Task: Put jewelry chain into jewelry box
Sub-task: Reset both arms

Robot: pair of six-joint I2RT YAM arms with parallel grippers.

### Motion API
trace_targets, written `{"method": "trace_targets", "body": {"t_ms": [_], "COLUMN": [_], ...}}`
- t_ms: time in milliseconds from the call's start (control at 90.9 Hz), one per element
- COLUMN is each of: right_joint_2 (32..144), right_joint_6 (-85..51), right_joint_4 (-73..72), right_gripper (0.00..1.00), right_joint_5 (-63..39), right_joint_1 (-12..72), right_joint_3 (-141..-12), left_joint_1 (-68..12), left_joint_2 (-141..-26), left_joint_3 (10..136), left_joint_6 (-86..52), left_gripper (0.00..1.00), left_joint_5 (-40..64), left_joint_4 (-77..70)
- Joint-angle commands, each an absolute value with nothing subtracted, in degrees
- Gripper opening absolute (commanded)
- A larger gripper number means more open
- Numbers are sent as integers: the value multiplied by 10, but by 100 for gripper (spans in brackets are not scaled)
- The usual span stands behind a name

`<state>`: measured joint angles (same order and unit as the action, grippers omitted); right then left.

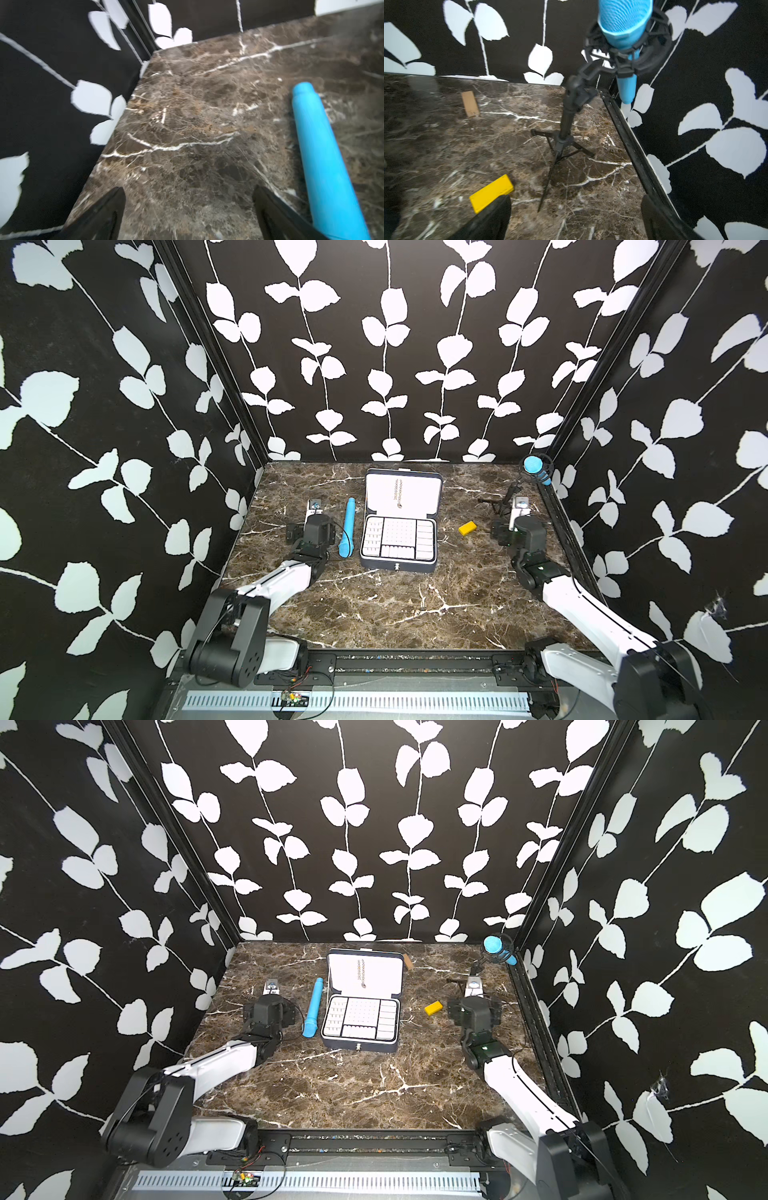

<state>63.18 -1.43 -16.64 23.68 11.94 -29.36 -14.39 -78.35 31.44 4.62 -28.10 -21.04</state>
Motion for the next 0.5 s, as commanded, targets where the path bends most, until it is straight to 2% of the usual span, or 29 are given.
{"method": "trace_targets", "body": {"t_ms": [0, 110, 242, 374, 429, 484], "right_joint_2": [694, 759, 794, 882, 900, 873], "right_joint_6": [19, 42, 0, 0, -1, -7], "right_joint_4": [-300, -398, -500, -677, -727, -644], "right_gripper": [99, 99, 99, 99, 99, 99], "right_joint_5": [167, 108, 84, 62, 69, 82], "right_joint_1": [91, 65, 24, 15, 15, 15], "right_joint_3": [-259, -228, -181, -131, -126, -153], "left_joint_1": [-121, -97, -44, -38, -38, -38], "left_joint_2": [-808, -849, -862, -905, -890, -891], "left_joint_3": [312, 309, 286, 194, 190, 201], "left_joint_6": [128, 135, 97, 86, 81, 70], "left_gripper": [98, 98, 98, 98, 98, 98], "left_joint_5": [-156, -95, -10, -20, -32, -59], "left_joint_4": [-307, -339, -392, -615, -589, -568]}}
